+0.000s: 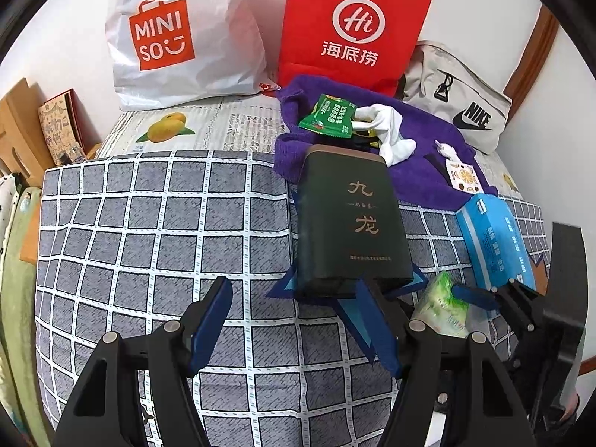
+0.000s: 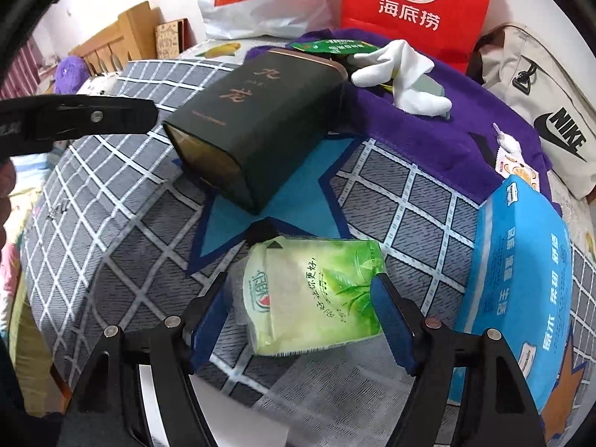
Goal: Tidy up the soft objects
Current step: 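Lift the light green wipes pack with the right tool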
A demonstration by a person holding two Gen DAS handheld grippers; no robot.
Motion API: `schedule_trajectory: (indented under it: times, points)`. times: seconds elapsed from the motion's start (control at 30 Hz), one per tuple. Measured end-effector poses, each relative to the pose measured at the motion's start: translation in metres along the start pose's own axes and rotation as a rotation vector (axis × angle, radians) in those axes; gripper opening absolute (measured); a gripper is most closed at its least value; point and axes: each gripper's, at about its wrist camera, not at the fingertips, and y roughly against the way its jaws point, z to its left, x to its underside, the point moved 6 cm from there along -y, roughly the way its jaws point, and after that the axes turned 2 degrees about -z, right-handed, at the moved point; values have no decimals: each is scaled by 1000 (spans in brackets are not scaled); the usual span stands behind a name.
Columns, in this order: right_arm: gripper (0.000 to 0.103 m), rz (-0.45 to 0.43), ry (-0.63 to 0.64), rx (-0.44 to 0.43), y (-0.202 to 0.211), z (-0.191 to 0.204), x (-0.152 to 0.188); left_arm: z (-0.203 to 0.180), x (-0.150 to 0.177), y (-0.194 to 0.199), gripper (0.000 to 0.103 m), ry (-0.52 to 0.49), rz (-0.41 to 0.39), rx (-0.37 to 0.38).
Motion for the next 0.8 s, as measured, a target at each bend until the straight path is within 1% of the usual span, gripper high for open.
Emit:
schedule_trajectory:
  times: [0.1,0.13,0.2,0.23,0.27,0.3,0.37,0.47,0.57,0.7,0.8]
  points:
    - [73,-1,-32,-18,0,-6,0,-3,2,-1,67,-10,6,0]
    - [68,-5,-41,-22,1,-8,-1,-3,3,-1,67,-12,8,-3]
    - [63,-11,-52,-39,4,-10,-1,-4,6,-1,67,-14,13,-6]
    - [59,-15,-53,-47,7,-11,0,-4,7,-1,67,-15,14,-8]
    - [52,-18,-52,-47,8,-11,-1,-5,8,-1,67,-16,15,-10]
    - [49,-25,-52,-45,11,-11,-1,-5,9,0,67,-18,16,-12]
    - [38,-36,-50,-51,17,-12,-2,-7,10,2,67,-24,15,-13]
    - [29,-63,-62,-53,29,-16,-5,-11,13,7,67,-32,10,-12]
    - [25,-76,-79,-58,37,-19,-6,-15,16,12,67,-44,5,-13]
    - [24,-98,-106,-54,48,-25,-6,-21,23,18,67,-63,3,-1]
    - [24,-124,-124,-48,59,-29,-6,-28,31,22,67,-72,5,24]
